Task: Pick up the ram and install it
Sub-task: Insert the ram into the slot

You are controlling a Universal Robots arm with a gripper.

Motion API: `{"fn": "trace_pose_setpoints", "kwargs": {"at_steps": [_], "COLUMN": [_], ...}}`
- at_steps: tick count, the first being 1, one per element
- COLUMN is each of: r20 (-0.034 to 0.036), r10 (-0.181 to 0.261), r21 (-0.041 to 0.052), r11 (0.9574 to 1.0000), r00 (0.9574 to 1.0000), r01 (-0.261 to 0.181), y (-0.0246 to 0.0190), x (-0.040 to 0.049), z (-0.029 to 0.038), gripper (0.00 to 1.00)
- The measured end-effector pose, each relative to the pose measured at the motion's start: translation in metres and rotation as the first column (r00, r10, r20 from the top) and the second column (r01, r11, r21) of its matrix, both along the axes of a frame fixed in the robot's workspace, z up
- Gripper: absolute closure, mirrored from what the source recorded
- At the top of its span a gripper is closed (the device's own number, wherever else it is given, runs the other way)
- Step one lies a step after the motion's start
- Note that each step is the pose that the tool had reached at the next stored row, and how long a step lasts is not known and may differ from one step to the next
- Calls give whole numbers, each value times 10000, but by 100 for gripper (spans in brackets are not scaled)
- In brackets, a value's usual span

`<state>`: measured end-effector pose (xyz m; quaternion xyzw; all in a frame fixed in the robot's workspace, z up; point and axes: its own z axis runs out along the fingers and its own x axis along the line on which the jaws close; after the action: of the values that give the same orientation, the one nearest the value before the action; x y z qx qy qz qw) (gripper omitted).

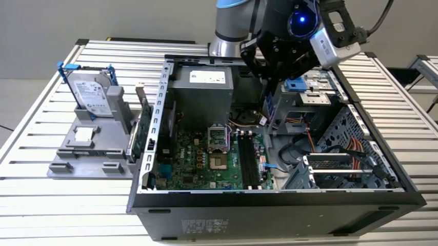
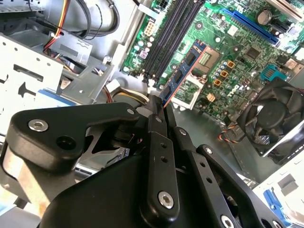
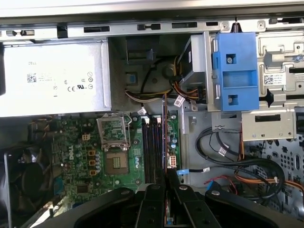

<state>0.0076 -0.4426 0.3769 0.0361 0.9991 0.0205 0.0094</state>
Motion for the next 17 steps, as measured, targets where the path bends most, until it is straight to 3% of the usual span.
{"fn": "trace_pose_setpoints", "kwargs": {"at_steps": [17], "r20": [0], "r10": [0], "r21": [0], "r11": [10000], "r00": [10000], "r01": [0], "y": [1], "x": [0], "z": [-84], "gripper": [100]}}
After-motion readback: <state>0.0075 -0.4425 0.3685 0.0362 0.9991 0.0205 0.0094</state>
